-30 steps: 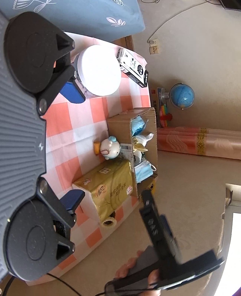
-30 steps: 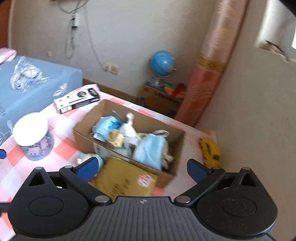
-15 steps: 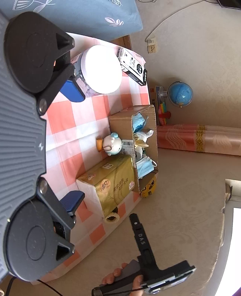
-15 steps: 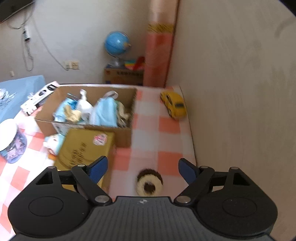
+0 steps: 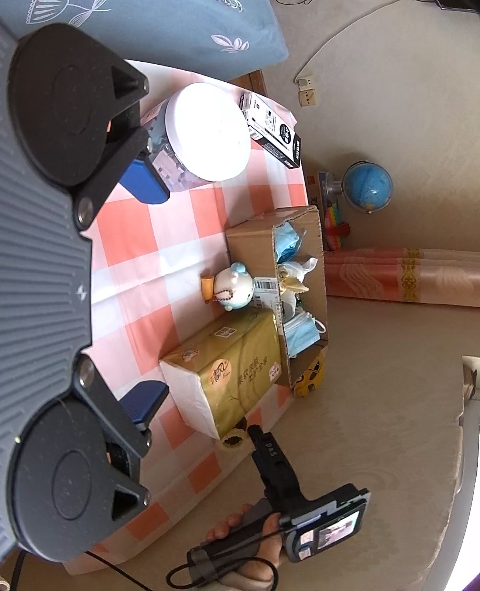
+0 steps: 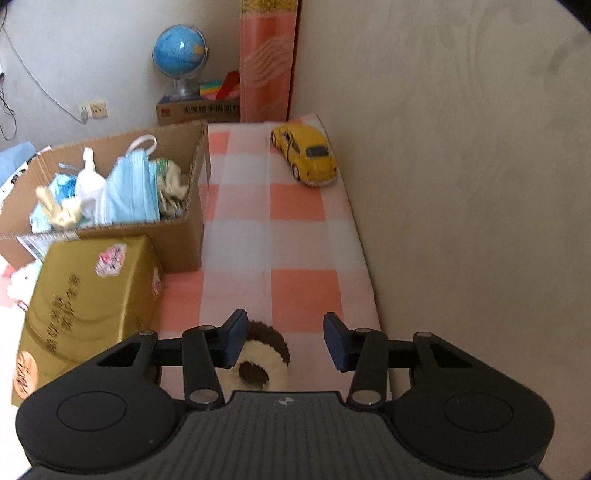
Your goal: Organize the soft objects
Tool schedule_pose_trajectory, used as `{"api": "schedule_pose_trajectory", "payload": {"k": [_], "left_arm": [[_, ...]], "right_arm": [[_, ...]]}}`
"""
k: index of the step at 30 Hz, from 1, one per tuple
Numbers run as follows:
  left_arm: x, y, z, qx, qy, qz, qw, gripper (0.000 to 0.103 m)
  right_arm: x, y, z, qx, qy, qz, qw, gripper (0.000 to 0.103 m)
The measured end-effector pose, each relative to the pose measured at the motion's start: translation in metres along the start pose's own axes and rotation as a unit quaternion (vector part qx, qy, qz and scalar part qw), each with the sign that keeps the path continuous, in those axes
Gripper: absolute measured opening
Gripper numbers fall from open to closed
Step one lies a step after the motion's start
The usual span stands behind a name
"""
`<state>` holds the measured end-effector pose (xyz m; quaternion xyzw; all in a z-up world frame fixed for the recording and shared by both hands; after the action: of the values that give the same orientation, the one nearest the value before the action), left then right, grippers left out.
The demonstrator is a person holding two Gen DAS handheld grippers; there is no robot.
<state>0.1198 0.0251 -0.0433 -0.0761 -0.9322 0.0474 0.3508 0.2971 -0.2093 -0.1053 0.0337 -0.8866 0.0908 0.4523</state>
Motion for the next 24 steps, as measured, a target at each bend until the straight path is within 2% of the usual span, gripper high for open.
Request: {"api": "schedule_pose_trajectory", "payload": {"k": [6, 11, 15, 18, 21, 23, 24], "left_arm": [[-0.001, 0.000, 0.000, 0.000, 0.002, 0.002, 1.0000, 0.101], [-0.003, -0.004, 0.002, -0.005, 0.006, 0.009, 0.9999, 0.101], [-0.003, -0.007, 0.003, -0.012, 0.007, 0.012, 0.9998, 0.101], [-0.006, -0.008, 0.003, -0.014, 0.011, 0.010, 0.9998, 0.101], [-0.010, -0.006, 0.003, -0.012, 0.015, 0.006, 0.9998, 0.101], [-0.014, -0.005, 0.003, -0.010, 0.019, 0.004, 0.9998, 0.101], [-0.016, -0.005, 0.003, -0.009, 0.021, 0.003, 0.9997, 0.101]], "right_arm": [[0.011, -0.003, 0.017, -0.009, -0.004, -0.007, 1.000, 0.051], [0.024, 0.000, 0.031, -0.007, -0.018, -0.036, 0.999, 0.052], [0.020, 0.008, 0.046, 0.003, -0.019, -0.058, 0.998, 0.052], [0.011, 0.012, 0.057, 0.011, -0.015, -0.054, 0.998, 0.052], [0.009, 0.013, 0.062, 0.019, -0.028, -0.048, 0.998, 0.054], [0.010, 0.013, 0.065, 0.022, -0.034, -0.044, 0.998, 0.059], [0.010, 0.013, 0.066, 0.022, -0.036, -0.042, 0.998, 0.064]]}}
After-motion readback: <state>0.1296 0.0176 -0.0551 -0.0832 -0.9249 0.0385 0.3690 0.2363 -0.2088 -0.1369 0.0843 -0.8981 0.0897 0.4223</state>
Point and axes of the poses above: each gripper's, at about its wrist camera, not at the fingertips, and x roughly against the way its jaws point, y to its left, z to its underside, the point moved 6 cm from there along -x, roughly the way its jaws point, and after that the axes turned 5 degrees about x, right-handed, at the moved point
